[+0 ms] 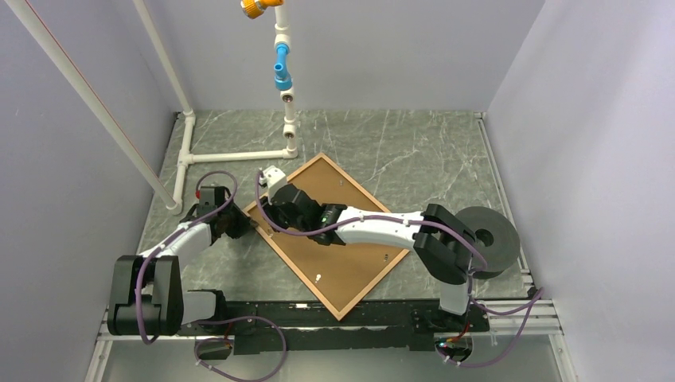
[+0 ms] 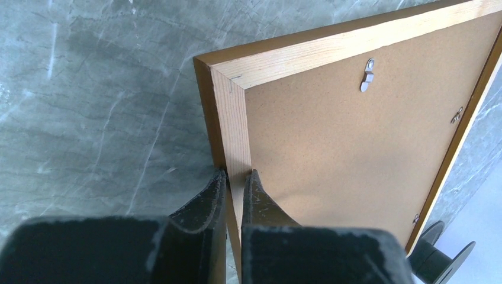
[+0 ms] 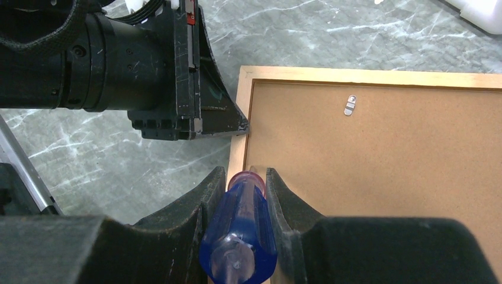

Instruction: Take the photo out of the frame

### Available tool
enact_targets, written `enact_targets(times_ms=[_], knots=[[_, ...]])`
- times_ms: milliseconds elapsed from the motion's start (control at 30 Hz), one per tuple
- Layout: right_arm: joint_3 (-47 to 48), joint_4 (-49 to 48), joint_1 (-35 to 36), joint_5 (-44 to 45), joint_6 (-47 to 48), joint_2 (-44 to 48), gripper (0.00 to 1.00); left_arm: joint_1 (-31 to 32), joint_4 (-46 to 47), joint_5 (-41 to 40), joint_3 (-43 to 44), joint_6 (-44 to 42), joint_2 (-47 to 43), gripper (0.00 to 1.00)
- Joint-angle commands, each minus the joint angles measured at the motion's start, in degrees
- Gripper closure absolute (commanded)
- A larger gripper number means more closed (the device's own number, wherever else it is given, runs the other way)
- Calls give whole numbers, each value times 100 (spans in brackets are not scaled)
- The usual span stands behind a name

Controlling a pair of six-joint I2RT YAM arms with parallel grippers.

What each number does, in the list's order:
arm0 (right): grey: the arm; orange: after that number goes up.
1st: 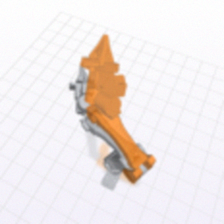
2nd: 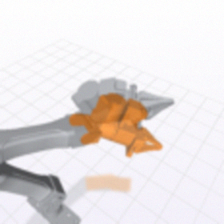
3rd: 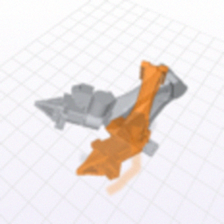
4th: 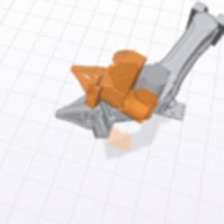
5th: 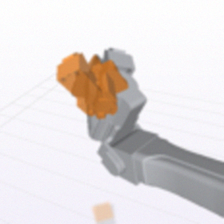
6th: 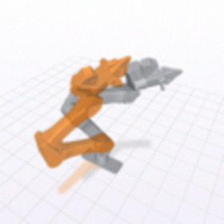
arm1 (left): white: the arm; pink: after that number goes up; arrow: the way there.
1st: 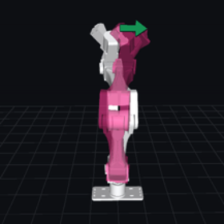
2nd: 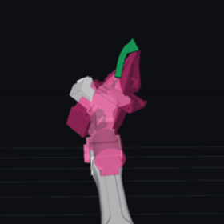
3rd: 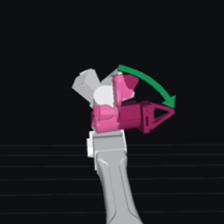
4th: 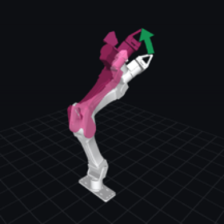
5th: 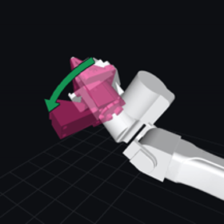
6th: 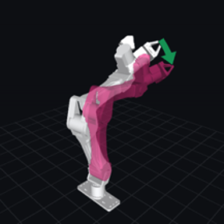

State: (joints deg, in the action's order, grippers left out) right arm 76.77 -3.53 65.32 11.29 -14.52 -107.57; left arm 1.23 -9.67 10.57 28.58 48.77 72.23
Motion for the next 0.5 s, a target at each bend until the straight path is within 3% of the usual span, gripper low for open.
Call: enact_targets(times_ms=[0, 467], knots=[[167, -39, 16, -171, -44, 2, 100, -7, -114, -311, -134, -184, 15, 100], [222, 649, 181, -213, 122, 179, 100, -3, -214, -486, -116, -166, 64, 100]])
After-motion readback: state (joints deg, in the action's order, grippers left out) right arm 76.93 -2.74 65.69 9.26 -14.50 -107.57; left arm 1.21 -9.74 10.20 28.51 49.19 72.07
